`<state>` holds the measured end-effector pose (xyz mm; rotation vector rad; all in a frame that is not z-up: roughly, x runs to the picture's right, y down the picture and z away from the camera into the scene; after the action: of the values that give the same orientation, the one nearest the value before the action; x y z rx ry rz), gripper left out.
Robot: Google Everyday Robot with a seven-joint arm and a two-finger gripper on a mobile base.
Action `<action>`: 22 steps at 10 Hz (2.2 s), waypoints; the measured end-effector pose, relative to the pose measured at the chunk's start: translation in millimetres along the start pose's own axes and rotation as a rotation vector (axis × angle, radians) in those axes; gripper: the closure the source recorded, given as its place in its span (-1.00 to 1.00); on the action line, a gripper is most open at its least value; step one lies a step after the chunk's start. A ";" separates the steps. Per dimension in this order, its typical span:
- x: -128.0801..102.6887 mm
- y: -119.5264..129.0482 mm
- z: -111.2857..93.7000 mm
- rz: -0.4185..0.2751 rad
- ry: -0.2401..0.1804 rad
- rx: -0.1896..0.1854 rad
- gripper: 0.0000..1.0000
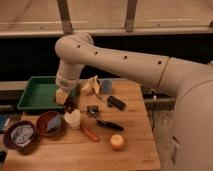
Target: Place grapes in paper cup
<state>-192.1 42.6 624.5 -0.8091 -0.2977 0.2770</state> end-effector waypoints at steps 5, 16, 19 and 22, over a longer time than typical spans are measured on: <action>27.7 4.1 15.5 0.036 0.065 -0.035 1.00; 39.4 -4.7 84.6 0.061 0.200 -0.151 1.00; 45.0 -14.0 75.5 0.084 0.200 -0.126 1.00; 57.6 -19.4 66.6 0.117 0.201 -0.106 1.00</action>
<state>-160.7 94.4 691.2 -0.9535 -0.0768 0.2882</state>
